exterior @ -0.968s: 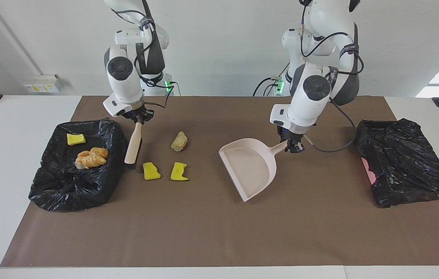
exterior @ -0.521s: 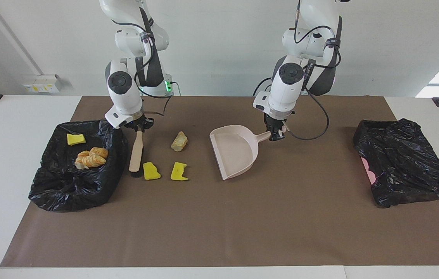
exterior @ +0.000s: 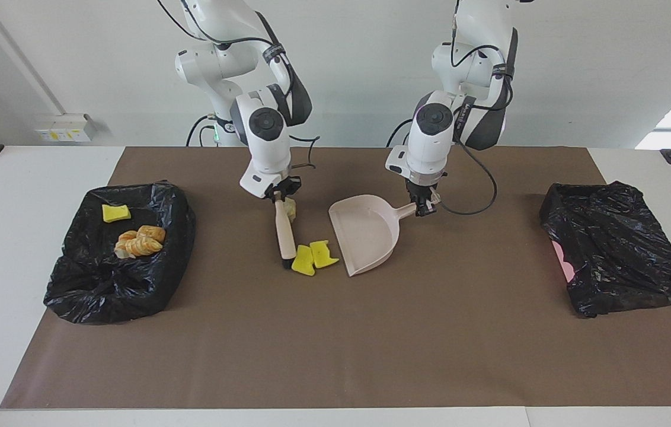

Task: Sweep and dump trash in bin
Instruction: 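Sweep the remaining sponges into the dustpan with the right gripper's brush, then sweep the tan chunk into the dustpan with the right gripper's brush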

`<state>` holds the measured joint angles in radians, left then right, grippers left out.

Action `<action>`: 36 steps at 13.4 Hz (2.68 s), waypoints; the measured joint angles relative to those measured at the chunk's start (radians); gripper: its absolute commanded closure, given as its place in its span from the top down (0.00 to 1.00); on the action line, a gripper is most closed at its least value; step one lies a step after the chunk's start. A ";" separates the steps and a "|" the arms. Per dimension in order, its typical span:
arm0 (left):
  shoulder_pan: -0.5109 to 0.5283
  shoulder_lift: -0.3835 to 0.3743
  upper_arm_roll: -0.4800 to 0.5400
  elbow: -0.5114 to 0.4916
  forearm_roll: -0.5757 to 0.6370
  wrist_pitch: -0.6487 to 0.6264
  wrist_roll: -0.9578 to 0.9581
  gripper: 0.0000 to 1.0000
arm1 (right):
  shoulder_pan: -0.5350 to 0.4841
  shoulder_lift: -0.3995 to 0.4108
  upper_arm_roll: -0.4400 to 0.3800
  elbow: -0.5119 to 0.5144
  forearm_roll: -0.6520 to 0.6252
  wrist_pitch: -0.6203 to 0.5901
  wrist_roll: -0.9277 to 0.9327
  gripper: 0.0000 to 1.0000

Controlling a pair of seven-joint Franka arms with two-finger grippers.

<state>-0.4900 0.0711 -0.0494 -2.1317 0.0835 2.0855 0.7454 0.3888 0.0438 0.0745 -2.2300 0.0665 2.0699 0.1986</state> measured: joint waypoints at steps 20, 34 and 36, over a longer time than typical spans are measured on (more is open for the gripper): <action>-0.014 -0.003 0.004 -0.004 0.021 0.020 0.039 0.00 | 0.067 -0.277 0.005 -0.120 0.105 -0.430 0.422 0.00; -0.014 -0.004 0.007 -0.022 0.021 0.021 -0.011 0.00 | 0.238 0.001 0.036 -0.019 0.109 -0.063 0.524 0.00; -0.014 -0.005 0.008 -0.028 0.021 0.020 -0.024 0.00 | 0.243 0.054 0.037 0.060 0.127 -0.064 0.433 0.00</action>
<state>-0.5036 0.0662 -0.0415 -2.1597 0.1047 2.1055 0.7213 0.6318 0.0975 0.1117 -2.1696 0.1940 2.0054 0.6319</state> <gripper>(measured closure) 0.683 0.749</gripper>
